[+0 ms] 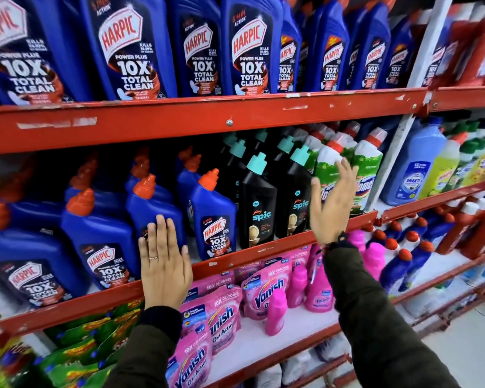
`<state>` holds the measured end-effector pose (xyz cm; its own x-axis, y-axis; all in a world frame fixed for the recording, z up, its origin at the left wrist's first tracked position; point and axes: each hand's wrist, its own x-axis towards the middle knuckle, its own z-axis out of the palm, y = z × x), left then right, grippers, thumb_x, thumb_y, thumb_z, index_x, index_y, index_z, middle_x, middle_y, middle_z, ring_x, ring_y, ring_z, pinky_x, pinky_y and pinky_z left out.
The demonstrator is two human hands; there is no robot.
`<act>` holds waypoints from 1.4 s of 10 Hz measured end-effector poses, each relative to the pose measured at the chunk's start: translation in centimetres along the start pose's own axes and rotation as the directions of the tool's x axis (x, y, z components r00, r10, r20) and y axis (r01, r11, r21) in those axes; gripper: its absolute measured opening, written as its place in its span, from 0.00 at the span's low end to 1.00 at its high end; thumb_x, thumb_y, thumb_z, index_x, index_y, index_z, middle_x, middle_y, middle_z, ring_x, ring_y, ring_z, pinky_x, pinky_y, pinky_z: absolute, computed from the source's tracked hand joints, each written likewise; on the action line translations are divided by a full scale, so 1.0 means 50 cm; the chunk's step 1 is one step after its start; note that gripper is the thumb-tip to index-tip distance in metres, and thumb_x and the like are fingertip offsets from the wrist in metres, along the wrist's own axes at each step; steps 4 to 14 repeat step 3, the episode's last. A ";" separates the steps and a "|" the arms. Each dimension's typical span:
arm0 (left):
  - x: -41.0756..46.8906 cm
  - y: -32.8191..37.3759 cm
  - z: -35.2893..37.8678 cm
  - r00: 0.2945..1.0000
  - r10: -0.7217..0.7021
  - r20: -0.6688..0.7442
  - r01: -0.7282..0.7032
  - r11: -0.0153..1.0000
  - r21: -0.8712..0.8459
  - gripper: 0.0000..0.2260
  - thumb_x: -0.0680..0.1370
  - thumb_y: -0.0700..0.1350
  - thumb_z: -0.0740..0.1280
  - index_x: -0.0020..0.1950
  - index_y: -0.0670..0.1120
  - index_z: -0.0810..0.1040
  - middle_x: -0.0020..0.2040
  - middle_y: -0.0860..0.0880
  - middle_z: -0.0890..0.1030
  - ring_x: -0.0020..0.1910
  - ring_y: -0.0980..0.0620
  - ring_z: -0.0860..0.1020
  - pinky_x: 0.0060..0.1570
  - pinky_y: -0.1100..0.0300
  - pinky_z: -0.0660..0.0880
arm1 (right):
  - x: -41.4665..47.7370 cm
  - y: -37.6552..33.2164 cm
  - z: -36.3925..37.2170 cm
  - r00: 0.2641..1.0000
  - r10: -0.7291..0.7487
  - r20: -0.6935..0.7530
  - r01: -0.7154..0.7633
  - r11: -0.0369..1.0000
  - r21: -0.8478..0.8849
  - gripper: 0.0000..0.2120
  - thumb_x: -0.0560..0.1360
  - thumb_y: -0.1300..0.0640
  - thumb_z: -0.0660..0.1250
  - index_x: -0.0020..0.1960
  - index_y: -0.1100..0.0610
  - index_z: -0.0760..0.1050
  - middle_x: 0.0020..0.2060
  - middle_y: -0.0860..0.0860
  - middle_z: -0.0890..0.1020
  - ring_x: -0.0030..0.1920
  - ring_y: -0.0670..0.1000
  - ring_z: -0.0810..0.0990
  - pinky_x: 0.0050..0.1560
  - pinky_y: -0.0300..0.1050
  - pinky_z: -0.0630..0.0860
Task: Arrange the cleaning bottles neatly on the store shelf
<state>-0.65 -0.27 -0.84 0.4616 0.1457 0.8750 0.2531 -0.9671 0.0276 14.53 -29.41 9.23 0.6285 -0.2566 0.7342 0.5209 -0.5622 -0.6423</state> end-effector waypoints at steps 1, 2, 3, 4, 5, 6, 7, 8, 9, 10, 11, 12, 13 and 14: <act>0.009 0.021 -0.022 1.000 -0.018 -0.017 0.018 1.000 -0.004 0.34 0.84 0.47 0.55 0.85 0.39 0.43 0.85 0.42 0.43 0.84 0.44 0.42 0.83 0.46 0.40 | -0.058 -0.019 0.006 0.992 -0.106 0.067 0.106 0.994 0.004 0.26 0.85 0.49 0.62 0.80 0.57 0.63 0.84 0.54 0.61 0.87 0.58 0.50 0.86 0.59 0.43; 0.045 0.053 -0.061 0.999 -0.021 -0.045 0.023 0.999 0.025 0.33 0.84 0.48 0.55 0.85 0.40 0.43 0.85 0.43 0.42 0.84 0.45 0.42 0.83 0.46 0.41 | -0.084 -0.055 0.006 0.960 -0.242 0.139 0.238 0.970 0.049 0.26 0.85 0.50 0.62 0.80 0.57 0.63 0.84 0.54 0.60 0.87 0.57 0.48 0.86 0.63 0.44; 0.122 0.101 -0.097 0.993 -0.014 -0.113 0.017 1.000 0.021 0.35 0.84 0.49 0.56 0.85 0.41 0.40 0.85 0.44 0.40 0.84 0.46 0.40 0.83 0.47 0.40 | -0.048 -0.102 0.003 0.922 -0.367 0.123 0.362 0.930 0.063 0.27 0.84 0.49 0.63 0.80 0.57 0.63 0.84 0.56 0.61 0.86 0.60 0.50 0.85 0.66 0.46; 0.122 0.101 -0.097 0.993 -0.014 -0.113 0.017 1.000 0.021 0.35 0.84 0.49 0.56 0.85 0.41 0.40 0.85 0.44 0.40 0.84 0.46 0.40 0.83 0.47 0.40 | -0.048 -0.102 0.003 0.922 -0.367 0.123 0.362 0.930 0.063 0.27 0.84 0.49 0.63 0.80 0.57 0.63 0.84 0.56 0.61 0.86 0.60 0.50 0.85 0.66 0.46; 0.122 0.101 -0.097 0.993 -0.014 -0.113 0.017 1.000 0.021 0.35 0.84 0.49 0.56 0.85 0.41 0.40 0.85 0.44 0.40 0.84 0.46 0.40 0.83 0.47 0.40 | -0.048 -0.102 0.003 0.922 -0.367 0.123 0.362 0.930 0.063 0.27 0.84 0.49 0.63 0.80 0.57 0.63 0.84 0.56 0.61 0.86 0.60 0.50 0.85 0.66 0.46; 0.122 0.101 -0.097 0.993 -0.014 -0.113 0.017 1.000 0.021 0.35 0.84 0.49 0.56 0.85 0.41 0.40 0.85 0.44 0.40 0.84 0.46 0.40 0.83 0.47 0.40 | -0.048 -0.102 0.003 0.922 -0.367 0.123 0.362 0.930 0.063 0.27 0.84 0.49 0.63 0.80 0.57 0.63 0.84 0.56 0.61 0.86 0.60 0.50 0.85 0.66 0.46; 0.122 0.101 -0.097 0.993 -0.014 -0.113 0.017 1.000 0.021 0.35 0.84 0.49 0.56 0.85 0.41 0.40 0.85 0.44 0.40 0.84 0.46 0.40 0.83 0.47 0.40 | -0.048 -0.102 0.003 0.922 -0.367 0.123 0.362 0.930 0.063 0.27 0.84 0.49 0.63 0.80 0.57 0.63 0.84 0.56 0.61 0.86 0.60 0.50 0.85 0.66 0.46; 0.122 0.101 -0.097 0.993 -0.014 -0.113 0.017 1.000 0.021 0.35 0.84 0.49 0.56 0.85 0.41 0.40 0.85 0.44 0.40 0.84 0.46 0.40 0.83 0.47 0.40 | -0.048 -0.102 0.003 0.922 -0.367 0.123 0.362 0.930 0.063 0.27 0.84 0.49 0.63 0.80 0.57 0.63 0.84 0.56 0.61 0.86 0.60 0.50 0.85 0.66 0.46; 0.122 0.101 -0.097 0.993 -0.014 -0.113 0.017 1.000 0.021 0.35 0.84 0.49 0.56 0.85 0.41 0.40 0.85 0.44 0.40 0.84 0.46 0.40 0.83 0.47 0.40 | -0.048 -0.102 0.003 0.922 -0.367 0.123 0.362 0.930 0.063 0.27 0.84 0.49 0.63 0.80 0.57 0.63 0.84 0.56 0.61 0.86 0.60 0.50 0.85 0.66 0.46; 0.122 0.101 -0.097 0.993 -0.014 -0.113 0.017 1.000 0.021 0.35 0.84 0.49 0.56 0.85 0.41 0.40 0.85 0.44 0.40 0.84 0.46 0.40 0.83 0.47 0.40 | -0.048 -0.102 0.003 0.922 -0.367 0.123 0.362 0.930 0.063 0.27 0.84 0.49 0.63 0.80 0.57 0.63 0.84 0.56 0.61 0.86 0.60 0.50 0.85 0.66 0.46; 0.122 0.101 -0.097 0.993 -0.014 -0.113 0.017 1.000 0.021 0.35 0.84 0.49 0.56 0.85 0.41 0.40 0.85 0.44 0.40 0.84 0.46 0.40 0.83 0.47 0.40 | -0.048 -0.102 0.003 0.922 -0.367 0.123 0.362 0.930 0.063 0.27 0.84 0.49 0.63 0.80 0.57 0.63 0.84 0.56 0.61 0.86 0.60 0.50 0.85 0.66 0.46; 0.122 0.101 -0.097 0.993 -0.014 -0.113 0.017 1.000 0.021 0.35 0.84 0.49 0.56 0.85 0.41 0.40 0.85 0.44 0.40 0.84 0.46 0.40 0.83 0.47 0.40 | -0.048 -0.102 0.003 0.922 -0.367 0.123 0.362 0.930 0.063 0.27 0.84 0.49 0.63 0.80 0.57 0.63 0.84 0.56 0.61 0.86 0.60 0.50 0.85 0.66 0.46; 0.122 0.101 -0.097 0.993 -0.014 -0.113 0.017 1.000 0.021 0.35 0.84 0.49 0.56 0.85 0.41 0.40 0.85 0.44 0.40 0.84 0.46 0.40 0.83 0.47 0.40 | -0.048 -0.102 0.003 0.922 -0.367 0.123 0.362 0.930 0.063 0.27 0.84 0.49 0.63 0.80 0.57 0.63 0.84 0.56 0.61 0.86 0.60 0.50 0.85 0.66 0.46; 0.122 0.101 -0.097 0.993 -0.014 -0.113 0.017 1.000 0.021 0.35 0.84 0.49 0.56 0.85 0.41 0.40 0.85 0.44 0.40 0.84 0.46 0.40 0.83 0.47 0.40 | -0.048 -0.102 0.003 0.922 -0.367 0.123 0.362 0.930 0.063 0.27 0.84 0.49 0.63 0.80 0.57 0.63 0.84 0.56 0.61 0.86 0.60 0.50 0.85 0.66 0.46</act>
